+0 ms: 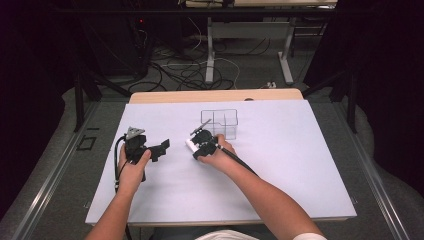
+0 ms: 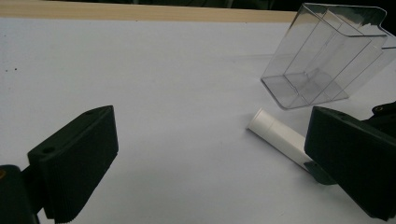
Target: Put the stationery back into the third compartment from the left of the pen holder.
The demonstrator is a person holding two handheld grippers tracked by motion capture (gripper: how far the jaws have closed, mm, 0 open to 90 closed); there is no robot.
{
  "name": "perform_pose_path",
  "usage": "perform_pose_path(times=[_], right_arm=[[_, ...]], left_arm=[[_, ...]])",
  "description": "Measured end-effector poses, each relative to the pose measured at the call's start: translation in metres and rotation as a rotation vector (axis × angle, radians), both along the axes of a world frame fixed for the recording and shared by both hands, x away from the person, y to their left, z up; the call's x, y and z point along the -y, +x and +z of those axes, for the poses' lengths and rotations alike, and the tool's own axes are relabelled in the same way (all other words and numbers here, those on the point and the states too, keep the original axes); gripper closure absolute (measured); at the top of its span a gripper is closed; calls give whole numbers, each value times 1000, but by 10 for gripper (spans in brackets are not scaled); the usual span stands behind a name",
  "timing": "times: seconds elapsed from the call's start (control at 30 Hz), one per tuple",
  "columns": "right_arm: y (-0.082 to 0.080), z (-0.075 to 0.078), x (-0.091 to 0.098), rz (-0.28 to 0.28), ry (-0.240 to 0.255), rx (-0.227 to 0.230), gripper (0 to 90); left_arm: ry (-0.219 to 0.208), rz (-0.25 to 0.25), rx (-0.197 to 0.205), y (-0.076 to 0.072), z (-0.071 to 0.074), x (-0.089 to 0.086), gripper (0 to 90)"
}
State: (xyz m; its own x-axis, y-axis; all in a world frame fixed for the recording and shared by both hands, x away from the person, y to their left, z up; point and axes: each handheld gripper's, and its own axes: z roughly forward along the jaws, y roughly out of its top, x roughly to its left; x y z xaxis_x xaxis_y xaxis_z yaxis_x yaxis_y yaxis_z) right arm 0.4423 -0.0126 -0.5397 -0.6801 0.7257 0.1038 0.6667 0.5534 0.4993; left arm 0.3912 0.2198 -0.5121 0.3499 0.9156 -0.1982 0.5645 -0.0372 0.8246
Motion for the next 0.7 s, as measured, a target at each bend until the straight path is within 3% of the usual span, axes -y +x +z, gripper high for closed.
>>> perform_pose_path(times=[0.13, 0.17, 0.2, 0.43, 0.7], right_arm=[[-2, 0, -2, -13, 2, -14, 697], [-2, -3, -2, -26, 33, 11, 702], [-1, 1, -1, -29, -5, -8, 709], [0, 2, 1, -44, 3, -37, 712], [1, -1, 1, -52, 33, -11, 713]], left_arm=[[0, 0, 1, 0, 0, 0, 27], [-1, 0, 1, 0, 0, 0, 27], [0, 0, 1, 0, 0, 0, 27], [-1, 3, 3, 0, 0, 0, 27], [-4, 7, 2, -1, 0, -1, 27]])
